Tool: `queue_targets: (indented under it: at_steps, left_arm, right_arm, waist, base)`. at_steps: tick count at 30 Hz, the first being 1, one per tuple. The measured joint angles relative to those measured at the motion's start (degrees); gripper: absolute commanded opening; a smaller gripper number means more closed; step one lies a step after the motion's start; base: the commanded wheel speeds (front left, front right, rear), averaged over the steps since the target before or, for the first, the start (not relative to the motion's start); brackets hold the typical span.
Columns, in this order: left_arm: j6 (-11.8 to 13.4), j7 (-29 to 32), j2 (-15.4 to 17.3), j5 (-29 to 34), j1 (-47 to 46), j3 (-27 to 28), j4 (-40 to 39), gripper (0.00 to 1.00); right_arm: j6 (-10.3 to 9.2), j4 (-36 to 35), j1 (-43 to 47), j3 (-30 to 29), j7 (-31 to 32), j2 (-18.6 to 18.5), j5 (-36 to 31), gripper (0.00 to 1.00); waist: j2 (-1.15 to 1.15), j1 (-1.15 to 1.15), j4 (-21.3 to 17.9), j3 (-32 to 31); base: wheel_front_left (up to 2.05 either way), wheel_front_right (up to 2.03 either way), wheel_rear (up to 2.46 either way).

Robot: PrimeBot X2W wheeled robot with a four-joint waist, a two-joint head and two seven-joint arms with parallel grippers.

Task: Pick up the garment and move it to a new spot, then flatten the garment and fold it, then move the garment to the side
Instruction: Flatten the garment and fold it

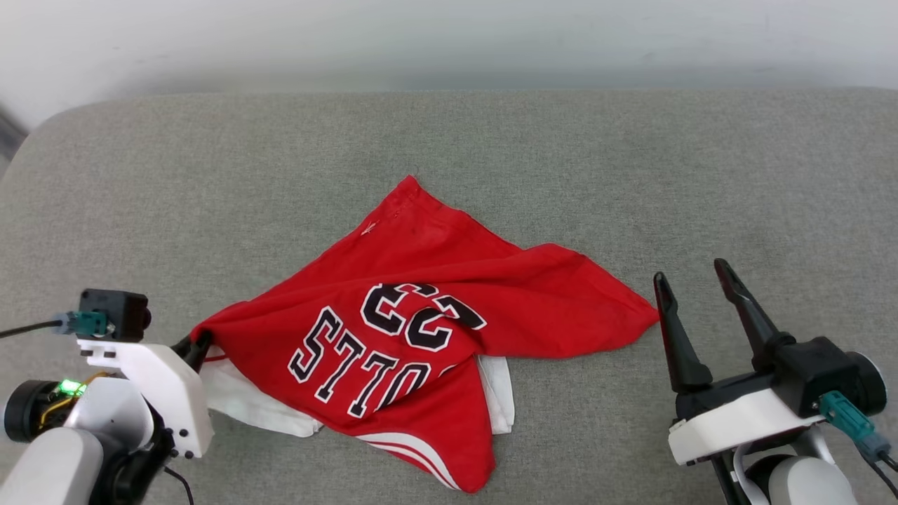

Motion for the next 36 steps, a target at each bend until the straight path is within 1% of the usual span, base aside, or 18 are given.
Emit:
queue_targets:
  at_steps: [1,2,3,7,10,12,15,18,19,20,23,25,28,32,36]
  left_arm:
    - [-0.1,-0.3,-0.2,0.4,0.0,-0.4,0.6,0.09]
    - [0.0,-1.3,-0.7,0.8,0.0,-0.6,1.3,0.60]
    - [0.1,-2.3,-1.3,1.5,0.0,-0.9,2.2,1.00]
    - [0.0,-8.8,-2.5,5.1,-0.7,-2.2,4.1,1.00]
    - [-0.3,-15.5,-4.4,6.9,-1.5,-2.8,4.3,1.00]
    - [0.1,-20.5,-5.3,8.6,-1.7,-2.6,4.1,1.00]
    - [0.3,-28.0,-6.1,10.6,-1.6,-2.4,2.8,1.00]
    - [0.7,-35.0,-6.3,13.9,-0.8,-2.9,0.8,1.00]
    - [1.0,-36.6,-6.4,14.8,-0.3,-2.9,0.0,1.00]
    - [1.8,-37.7,-6.8,15.6,0.3,-2.5,-0.8,1.00]
    - [3.3,-39.0,-8.3,17.5,2.7,-0.7,-4.1,1.00]
    - [4.3,-39.0,-9.9,19.5,4.8,1.2,-7.7,1.00]
    - [4.4,-39.1,-12.7,21.8,7.9,3.6,-12.3,1.00]
    - [2.4,-39.1,-14.9,23.7,11.7,5.2,-14.0,1.00]
    - [0.0,-39.1,-16.7,25.3,11.9,6.0,-14.5,1.00]
  right_arm:
    - [0.00,0.1,0.0,0.2,0.0,0.0,0.0,1.00]
    - [0.00,0.2,0.0,0.3,0.1,0.0,0.0,1.00]
    - [0.00,0.3,0.0,0.3,0.2,0.0,-0.1,1.00]
    - [0.00,0.6,0.0,0.6,1.0,0.0,-0.5,1.00]
    - [0.00,0.6,0.0,0.7,1.5,-0.1,-0.5,1.00]
    - [0.00,0.5,0.0,0.6,1.7,-0.2,-0.5,1.00]
    - [0.00,0.5,0.3,0.7,2.0,-0.3,-0.5,1.00]
    - [0.00,0.5,0.9,0.9,2.1,-0.3,-0.3,1.00]
    - [0.00,0.6,1.2,0.9,2.2,-0.3,-0.2,1.00]
    - [0.00,0.6,1.3,0.8,2.4,-0.3,-0.1,1.00]
    - [0.00,0.6,1.7,0.8,2.6,-0.4,0.1,1.00]
    - [0.00,0.5,2.2,0.7,2.7,-0.4,0.1,1.00]
    - [0.00,0.4,2.5,0.7,3.2,-0.4,0.4,1.00]
    - [0.00,-0.2,3.2,1.2,6.7,-1.3,0.6,1.00]
    - [0.00,-2.0,3.2,5.5,16.2,-5.1,2.7,1.00]
  waist:
    - [0.00,0.00,0.0,0.0]
    - [0.00,0.00,0.1,0.0]
    - [0.00,0.00,0.2,0.0]
    - [0.00,0.00,0.7,-0.6]
    - [0.00,0.00,1.3,-1.3]
    - [0.00,0.00,1.7,-1.9]
    - [0.00,0.00,2.3,-3.1]
    - [0.00,0.00,2.9,-4.3]
    - [0.00,0.00,3.2,-4.7]
    - [0.00,0.00,3.4,-5.1]
    - [0.00,0.00,4.1,-6.1]
    - [0.00,0.00,4.5,-6.5]
    - [0.00,-0.01,5.0,-6.9]
    - [0.00,0.00,5.7,-6.8]
    - [0.00,0.00,6.6,-6.1]
  base:
    - [0.00,0.00,0.00]
    - [0.00,0.00,0.00]
    - [0.00,0.00,0.00]
    - [0.00,0.00,0.00]
    - [0.00,0.00,0.00]
    - [0.00,0.00,0.00]
    - [0.00,0.00,0.00]
    - [0.00,0.00,0.00]
    - [0.00,0.00,0.00]
    - [0.00,0.00,0.00]
    - [0.00,0.00,0.00]
    - [0.00,0.00,0.00]
    - [0.00,0.00,0.00]
    - [0.00,0.00,0.00]
    - [0.00,0.00,0.00]
